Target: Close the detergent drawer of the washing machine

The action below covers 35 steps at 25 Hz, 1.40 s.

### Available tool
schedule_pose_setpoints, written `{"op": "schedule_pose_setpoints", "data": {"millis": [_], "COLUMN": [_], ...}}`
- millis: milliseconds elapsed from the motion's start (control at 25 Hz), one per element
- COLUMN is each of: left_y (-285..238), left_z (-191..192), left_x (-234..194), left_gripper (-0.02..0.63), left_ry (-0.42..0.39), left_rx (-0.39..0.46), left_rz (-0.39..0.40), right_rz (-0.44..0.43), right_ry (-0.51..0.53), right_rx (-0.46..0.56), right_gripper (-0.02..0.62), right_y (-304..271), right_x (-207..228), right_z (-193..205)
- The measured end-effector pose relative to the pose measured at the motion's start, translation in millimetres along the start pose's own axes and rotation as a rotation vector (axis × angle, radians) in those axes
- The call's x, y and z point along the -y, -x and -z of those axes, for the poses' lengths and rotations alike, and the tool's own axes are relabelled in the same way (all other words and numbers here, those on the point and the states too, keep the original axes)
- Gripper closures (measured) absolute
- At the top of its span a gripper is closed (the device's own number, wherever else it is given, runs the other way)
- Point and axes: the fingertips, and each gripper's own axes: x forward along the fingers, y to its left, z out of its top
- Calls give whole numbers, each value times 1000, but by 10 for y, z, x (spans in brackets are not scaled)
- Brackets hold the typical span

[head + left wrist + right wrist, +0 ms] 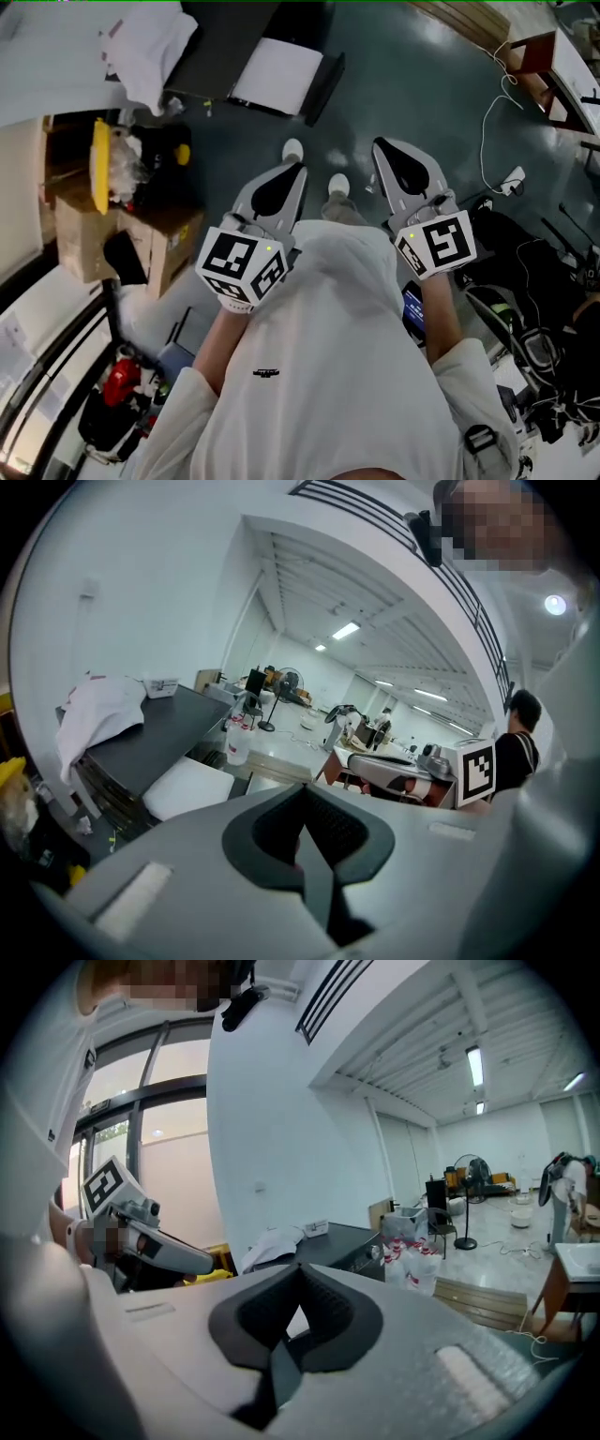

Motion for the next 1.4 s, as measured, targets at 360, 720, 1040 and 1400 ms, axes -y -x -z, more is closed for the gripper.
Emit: {"op": "schedule_pose_setpoints", "data": {"millis": [360, 720, 1040, 1400], "left_y": [-211, -345, -472, -730], "left_z": [-561, -862, -866, -682], "left_x": [-519, -926, -944, -1256], "left_gripper": [588, 588, 588, 588], "left_ry": [-72, -112, -155, -160], "left_rx": [7, 17, -52, -147], "left_rz": [182, 337, 391, 351], "right_rz": [164, 305, 315, 232], "right_ry": [24, 111, 85, 79], "right_rx": [-5, -5, -13, -36], "right_gripper": [594, 594, 594, 594], "right_y": [-458, -756, -887, -1233], "right_x": [81, 53, 128, 282], "right_z": [-254, -466, -338, 23]}}
